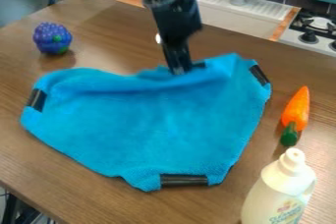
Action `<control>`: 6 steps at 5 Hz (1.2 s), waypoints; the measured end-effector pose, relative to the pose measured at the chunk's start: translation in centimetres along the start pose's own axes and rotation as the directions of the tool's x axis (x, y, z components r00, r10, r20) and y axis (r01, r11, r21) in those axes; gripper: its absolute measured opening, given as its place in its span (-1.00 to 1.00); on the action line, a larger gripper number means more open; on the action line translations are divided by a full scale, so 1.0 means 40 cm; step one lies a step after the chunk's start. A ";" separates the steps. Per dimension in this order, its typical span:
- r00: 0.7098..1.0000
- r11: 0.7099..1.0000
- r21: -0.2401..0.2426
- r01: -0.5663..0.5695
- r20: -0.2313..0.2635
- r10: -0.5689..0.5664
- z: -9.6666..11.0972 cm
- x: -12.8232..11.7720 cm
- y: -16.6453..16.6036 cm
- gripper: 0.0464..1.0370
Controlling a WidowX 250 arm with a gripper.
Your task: Fold the cloth from top left to bottom right
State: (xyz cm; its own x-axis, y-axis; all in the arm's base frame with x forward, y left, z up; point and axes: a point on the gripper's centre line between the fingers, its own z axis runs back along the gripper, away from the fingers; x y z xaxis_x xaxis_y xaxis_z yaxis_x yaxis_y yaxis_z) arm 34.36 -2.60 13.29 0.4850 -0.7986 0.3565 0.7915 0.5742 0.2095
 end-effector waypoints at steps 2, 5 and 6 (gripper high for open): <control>0.996 0.997 -0.017 0.070 0.049 -0.069 0.030 0.002 -0.109 -0.99; 0.992 0.991 -0.071 0.113 0.057 -0.109 0.035 0.028 -0.223 -0.99; 0.992 0.987 -0.096 0.130 0.022 -0.128 0.015 0.048 -0.267 -0.99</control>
State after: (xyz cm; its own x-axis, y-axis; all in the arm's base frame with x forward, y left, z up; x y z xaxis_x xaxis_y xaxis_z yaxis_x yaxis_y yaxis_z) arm 26.62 -10.18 12.28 0.3713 -0.8614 0.3467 0.8796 0.4459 0.1657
